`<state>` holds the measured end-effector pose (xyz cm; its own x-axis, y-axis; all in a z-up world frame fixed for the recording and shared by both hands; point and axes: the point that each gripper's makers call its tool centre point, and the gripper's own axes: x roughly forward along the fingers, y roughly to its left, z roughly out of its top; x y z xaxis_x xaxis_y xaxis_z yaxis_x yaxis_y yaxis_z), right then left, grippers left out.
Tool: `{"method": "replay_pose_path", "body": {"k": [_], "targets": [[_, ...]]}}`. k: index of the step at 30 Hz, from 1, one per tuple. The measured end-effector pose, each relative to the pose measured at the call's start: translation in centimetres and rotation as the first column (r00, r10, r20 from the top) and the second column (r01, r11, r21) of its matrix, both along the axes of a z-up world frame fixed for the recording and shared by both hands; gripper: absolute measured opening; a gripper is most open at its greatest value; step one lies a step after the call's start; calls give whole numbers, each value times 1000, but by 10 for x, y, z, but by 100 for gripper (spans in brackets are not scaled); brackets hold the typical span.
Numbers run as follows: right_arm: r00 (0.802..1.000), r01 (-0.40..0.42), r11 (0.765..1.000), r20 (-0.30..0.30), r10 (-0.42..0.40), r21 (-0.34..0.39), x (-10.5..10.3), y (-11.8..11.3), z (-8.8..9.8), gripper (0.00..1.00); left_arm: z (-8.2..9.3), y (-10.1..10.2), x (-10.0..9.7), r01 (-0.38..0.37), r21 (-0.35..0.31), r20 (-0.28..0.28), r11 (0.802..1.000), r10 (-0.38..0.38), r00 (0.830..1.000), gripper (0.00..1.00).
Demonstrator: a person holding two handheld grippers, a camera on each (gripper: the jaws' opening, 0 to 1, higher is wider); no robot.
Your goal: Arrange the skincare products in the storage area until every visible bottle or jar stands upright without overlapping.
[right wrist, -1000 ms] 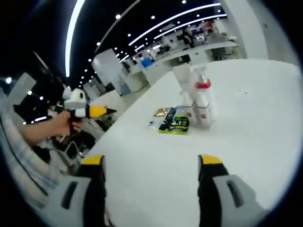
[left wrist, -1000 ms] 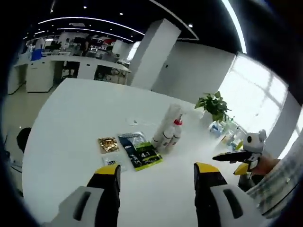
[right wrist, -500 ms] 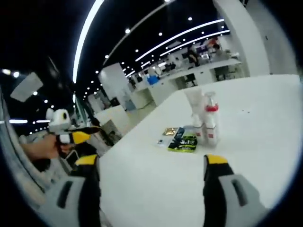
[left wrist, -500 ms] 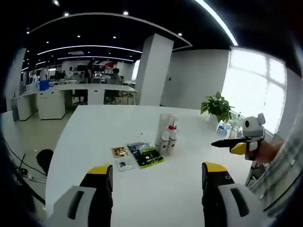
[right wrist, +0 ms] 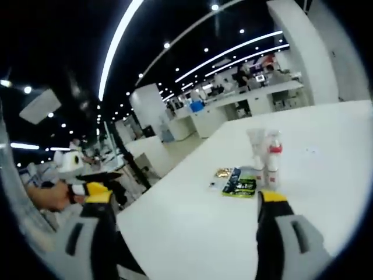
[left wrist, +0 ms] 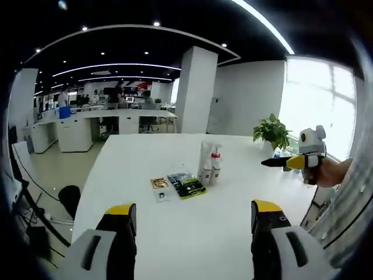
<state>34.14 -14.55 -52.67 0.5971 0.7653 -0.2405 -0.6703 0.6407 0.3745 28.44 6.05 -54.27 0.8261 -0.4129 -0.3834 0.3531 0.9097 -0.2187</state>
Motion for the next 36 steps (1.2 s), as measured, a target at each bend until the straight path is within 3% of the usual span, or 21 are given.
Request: {"method": "replay_pose_path", "body": {"k": [5,9,13,17,22,31,36], "targets": [[1000,2,999,13,-1,-33,-12,4,-2,99,0,12,-19,-39,19,7,999,39,999,83],[1000,14,999,17,-13,-29,-22,5,1,99,2,21,-32,-55,-24,5,998,55,998,81],[1000,10,1000,-3,-10,-23,-35,8,0,99,5,23,-39,-48,-26,35,998,49,998,81],[999,-2,1000,44,2,-8,-46,10,4,99,8,21,-40,-31,-42,93,999,35,995,81],[994,7,1000,110,-4,-24,-54,11,6,99,5,22,-45,-44,-47,89,998,48,995,81],[991,13,999,134,-7,-40,-63,17,7,99,9,24,-50,-23,-23,140,999,26,990,80],[993,22,998,115,-15,-59,-69,17,-2,99,5,27,-59,-22,-9,149,1000,23,989,80]]}}
